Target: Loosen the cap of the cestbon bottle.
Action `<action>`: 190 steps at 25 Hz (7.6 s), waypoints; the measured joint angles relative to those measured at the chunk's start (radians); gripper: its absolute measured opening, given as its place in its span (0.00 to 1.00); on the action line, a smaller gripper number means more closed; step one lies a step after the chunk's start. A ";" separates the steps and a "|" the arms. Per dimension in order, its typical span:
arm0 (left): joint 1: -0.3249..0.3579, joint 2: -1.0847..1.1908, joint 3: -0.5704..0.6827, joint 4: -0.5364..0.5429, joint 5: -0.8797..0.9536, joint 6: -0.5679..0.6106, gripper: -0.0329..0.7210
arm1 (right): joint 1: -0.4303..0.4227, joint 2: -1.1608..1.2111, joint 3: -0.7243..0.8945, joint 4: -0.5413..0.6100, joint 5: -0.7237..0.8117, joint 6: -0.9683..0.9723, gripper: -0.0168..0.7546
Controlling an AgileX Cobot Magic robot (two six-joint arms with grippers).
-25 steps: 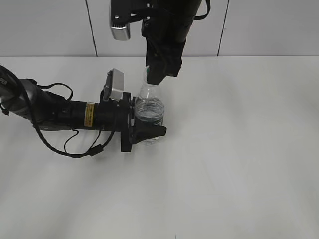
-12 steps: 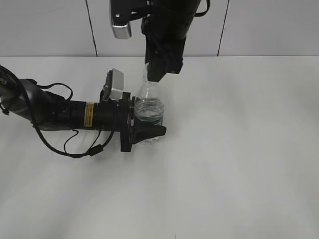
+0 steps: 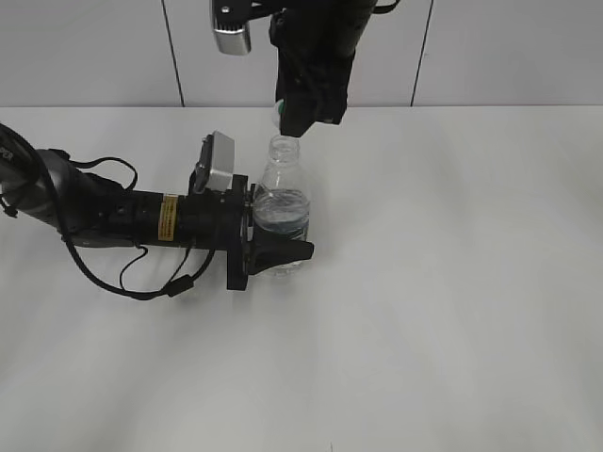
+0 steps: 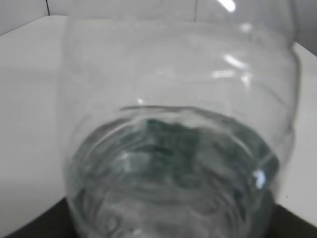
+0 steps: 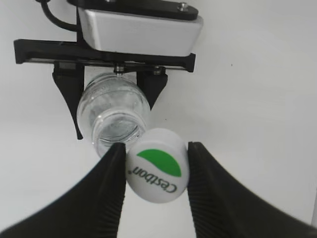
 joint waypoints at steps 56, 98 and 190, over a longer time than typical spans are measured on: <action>0.000 0.000 0.000 0.003 -0.002 0.000 0.58 | -0.382 -0.020 0.703 0.053 -0.418 1.191 0.39; -0.001 0.000 0.000 -0.028 0.005 0.000 0.58 | -0.382 0.000 0.460 0.030 -0.196 1.211 0.76; 0.336 -0.691 0.002 0.432 0.284 -1.552 0.64 | -0.378 -0.894 0.797 -0.193 -0.007 1.222 0.77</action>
